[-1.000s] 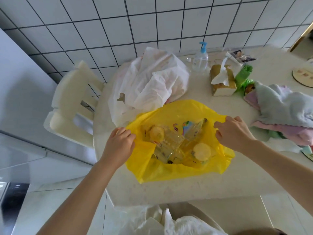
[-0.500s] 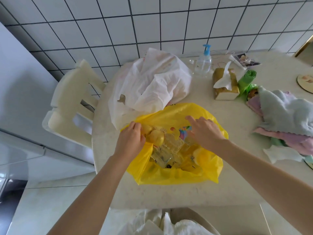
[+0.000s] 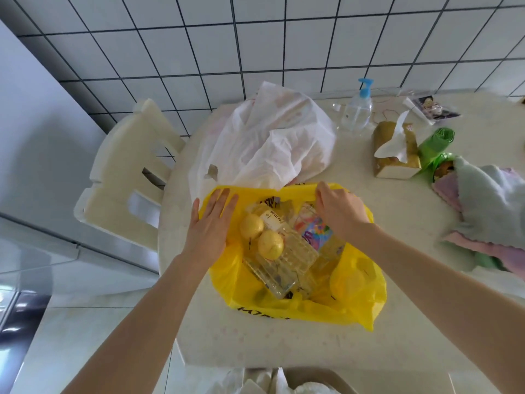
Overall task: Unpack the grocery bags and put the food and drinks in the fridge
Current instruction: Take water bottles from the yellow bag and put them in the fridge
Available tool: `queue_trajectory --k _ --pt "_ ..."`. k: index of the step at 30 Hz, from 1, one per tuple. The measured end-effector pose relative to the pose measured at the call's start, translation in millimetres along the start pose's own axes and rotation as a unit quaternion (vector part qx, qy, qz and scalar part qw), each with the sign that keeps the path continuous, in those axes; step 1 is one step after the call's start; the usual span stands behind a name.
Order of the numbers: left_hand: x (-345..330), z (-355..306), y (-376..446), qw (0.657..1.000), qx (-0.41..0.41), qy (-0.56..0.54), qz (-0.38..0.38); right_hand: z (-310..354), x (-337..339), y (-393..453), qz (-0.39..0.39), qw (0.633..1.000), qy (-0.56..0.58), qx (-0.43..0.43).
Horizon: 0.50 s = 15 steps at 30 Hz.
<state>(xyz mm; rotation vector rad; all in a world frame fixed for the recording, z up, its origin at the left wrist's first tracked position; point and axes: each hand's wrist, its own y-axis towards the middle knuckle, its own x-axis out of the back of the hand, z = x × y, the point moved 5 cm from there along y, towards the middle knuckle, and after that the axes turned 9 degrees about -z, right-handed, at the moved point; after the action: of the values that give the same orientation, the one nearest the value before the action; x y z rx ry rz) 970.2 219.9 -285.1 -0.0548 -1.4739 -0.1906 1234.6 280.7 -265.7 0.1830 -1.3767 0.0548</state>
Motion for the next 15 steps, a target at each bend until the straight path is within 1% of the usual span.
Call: queue_trajectory --k 2,3,6,9,11,13,15 --pt "0.7 5.6 8.7 1.000 -0.003 0.005 0.007 -1.5 3.8 13.1 -0.011 0.999 0.030 -0.006" --pt "-0.1 8.3 12.5 1.000 -0.009 0.010 0.017 -0.2 3.6 18.0 -0.008 0.999 0.037 0.006" --pt "-9.5 19.1 21.4 0.997 -0.028 0.030 0.058 0.4 -1.2 26.0 0.017 0.997 0.065 0.033" --pt "-21.6 34.2 25.0 0.991 -0.022 0.052 0.122 -11.0 -11.9 28.0 0.041 0.997 0.034 0.057" --pt "-28.7 41.2 25.0 0.983 -0.027 0.057 0.170 -22.4 -19.2 28.8 0.068 0.996 0.016 0.050" --pt "-30.9 44.4 26.3 0.979 -0.028 0.040 0.196 -30.9 -23.6 29.1 0.088 0.995 0.007 0.035" --pt "-25.9 45.3 28.5 0.984 0.003 -0.018 0.178 -35.6 -26.0 28.2 0.101 0.994 0.018 0.035"
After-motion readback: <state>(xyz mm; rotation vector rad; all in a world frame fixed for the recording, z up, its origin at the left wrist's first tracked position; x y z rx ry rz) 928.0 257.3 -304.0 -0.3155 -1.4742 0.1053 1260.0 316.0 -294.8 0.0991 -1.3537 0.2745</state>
